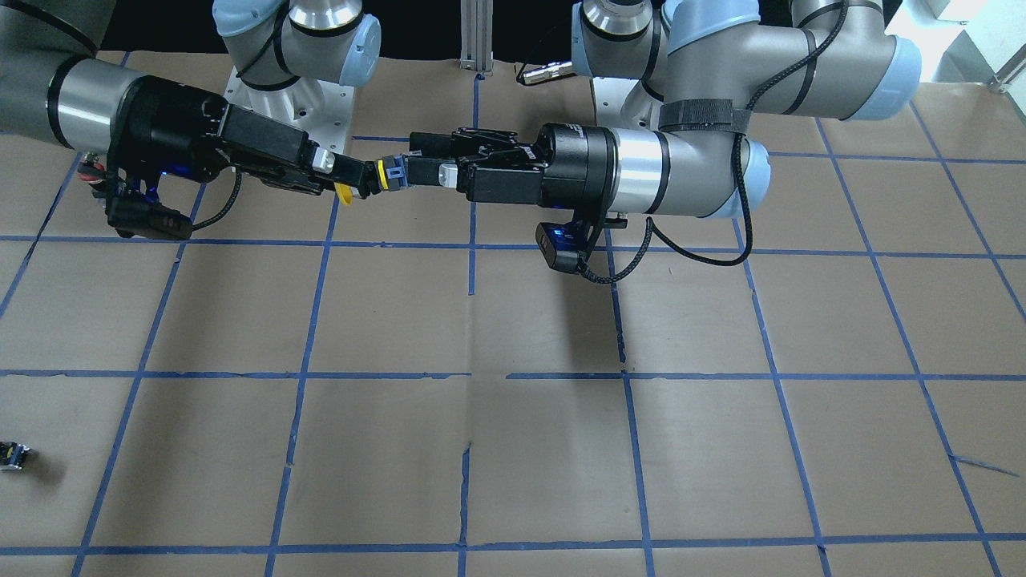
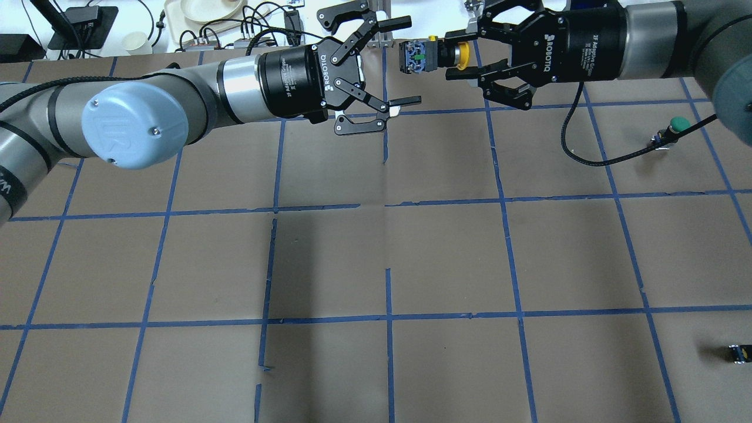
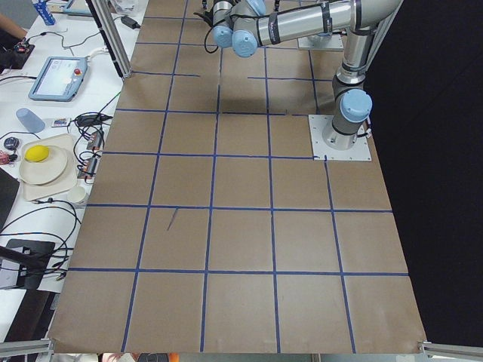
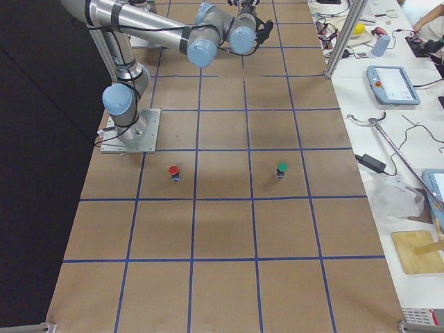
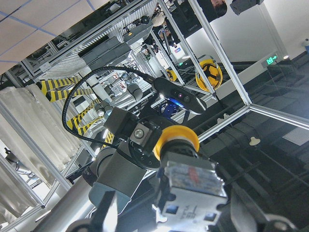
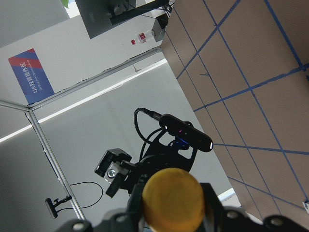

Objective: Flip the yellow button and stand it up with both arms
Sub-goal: 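Grasp the switch's yellow cap end with the right gripper, then open the left gripper and pull it back while the right gripper carries the switch away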

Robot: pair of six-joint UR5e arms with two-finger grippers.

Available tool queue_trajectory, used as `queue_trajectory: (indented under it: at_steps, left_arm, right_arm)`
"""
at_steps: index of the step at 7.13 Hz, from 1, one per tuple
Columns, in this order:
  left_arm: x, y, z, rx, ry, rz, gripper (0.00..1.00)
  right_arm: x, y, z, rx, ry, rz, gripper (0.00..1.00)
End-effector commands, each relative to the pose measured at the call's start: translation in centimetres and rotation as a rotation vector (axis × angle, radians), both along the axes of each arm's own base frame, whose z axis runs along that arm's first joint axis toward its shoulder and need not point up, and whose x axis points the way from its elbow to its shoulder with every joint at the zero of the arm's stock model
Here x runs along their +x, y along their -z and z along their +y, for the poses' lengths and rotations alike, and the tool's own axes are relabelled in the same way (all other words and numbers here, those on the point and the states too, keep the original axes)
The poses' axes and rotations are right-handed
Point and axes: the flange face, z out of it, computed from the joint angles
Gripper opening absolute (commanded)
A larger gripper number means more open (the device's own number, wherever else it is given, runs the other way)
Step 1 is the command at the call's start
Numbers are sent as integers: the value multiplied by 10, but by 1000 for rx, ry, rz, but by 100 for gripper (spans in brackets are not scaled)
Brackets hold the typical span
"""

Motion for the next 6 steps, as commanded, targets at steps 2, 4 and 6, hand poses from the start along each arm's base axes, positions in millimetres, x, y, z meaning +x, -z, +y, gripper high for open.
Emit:
queue_trajectory:
  at_steps: [2, 4, 6]
  left_arm:
    - [34, -43, -29, -39, 98, -303, 93]
    - [74, -42, -42, -94, 105, -691, 97]
    - [109, -37, -53, -192, 167, -1130, 97]
  right_arm:
    - [-58, 6, -7, -50, 35, 238, 35]
    - [-75, 26, -5, -96, -22, 599, 33]
    - [-86, 62, 1, -136, -128, 902, 29]
